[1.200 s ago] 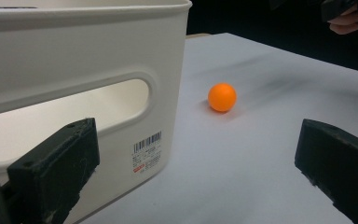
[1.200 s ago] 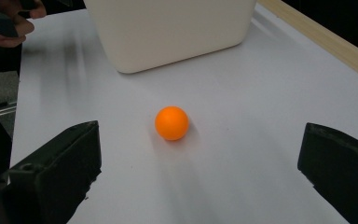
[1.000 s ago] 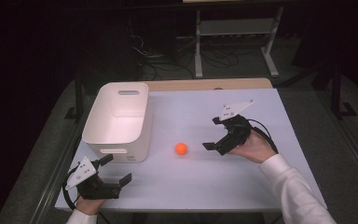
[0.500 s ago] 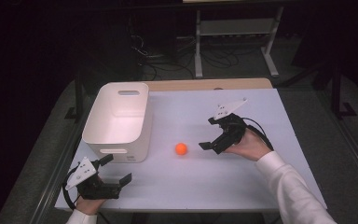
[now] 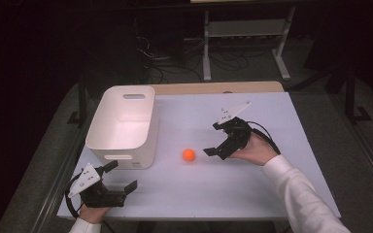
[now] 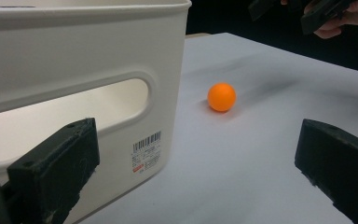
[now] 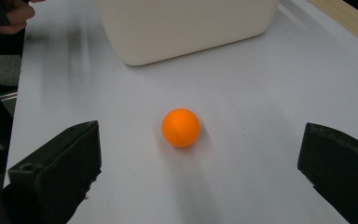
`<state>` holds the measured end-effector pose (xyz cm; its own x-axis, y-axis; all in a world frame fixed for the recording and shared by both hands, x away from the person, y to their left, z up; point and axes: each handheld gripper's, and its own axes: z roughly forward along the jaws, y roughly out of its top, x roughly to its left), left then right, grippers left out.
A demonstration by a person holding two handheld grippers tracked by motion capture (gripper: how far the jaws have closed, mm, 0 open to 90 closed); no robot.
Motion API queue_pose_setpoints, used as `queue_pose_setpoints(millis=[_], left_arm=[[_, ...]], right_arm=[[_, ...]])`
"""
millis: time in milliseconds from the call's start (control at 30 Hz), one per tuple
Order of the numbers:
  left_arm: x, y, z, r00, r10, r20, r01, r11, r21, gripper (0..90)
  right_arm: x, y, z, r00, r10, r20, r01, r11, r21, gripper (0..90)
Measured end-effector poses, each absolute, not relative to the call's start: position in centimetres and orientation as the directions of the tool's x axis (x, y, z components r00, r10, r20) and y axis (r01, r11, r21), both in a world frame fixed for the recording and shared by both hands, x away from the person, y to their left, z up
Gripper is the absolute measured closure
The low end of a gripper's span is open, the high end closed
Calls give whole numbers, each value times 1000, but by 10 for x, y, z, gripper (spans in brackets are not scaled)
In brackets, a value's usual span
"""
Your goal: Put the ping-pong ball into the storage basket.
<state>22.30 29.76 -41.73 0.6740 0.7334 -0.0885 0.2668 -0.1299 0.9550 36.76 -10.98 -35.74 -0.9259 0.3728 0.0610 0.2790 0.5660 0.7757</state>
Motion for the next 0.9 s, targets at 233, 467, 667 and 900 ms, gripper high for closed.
queue_pose_setpoints(millis=[233,467,667,900], left_arm=[[223,298,-417,675,732,-89,266,-129,955,0],[223,298,-417,674,733,-93,267,-124,956,0],[223,298,-417,676,731,-89,264,-128,956,0],[223,298,-417,676,731,-93,265,-123,956,0]], right_arm=[[369,-102,-362,-931,359,65,278,583,763,0],[371,-93,-366,-937,343,63,271,600,753,0],[374,-88,-369,-942,330,58,260,612,747,0],[377,-83,-373,-941,329,75,274,618,737,0]])
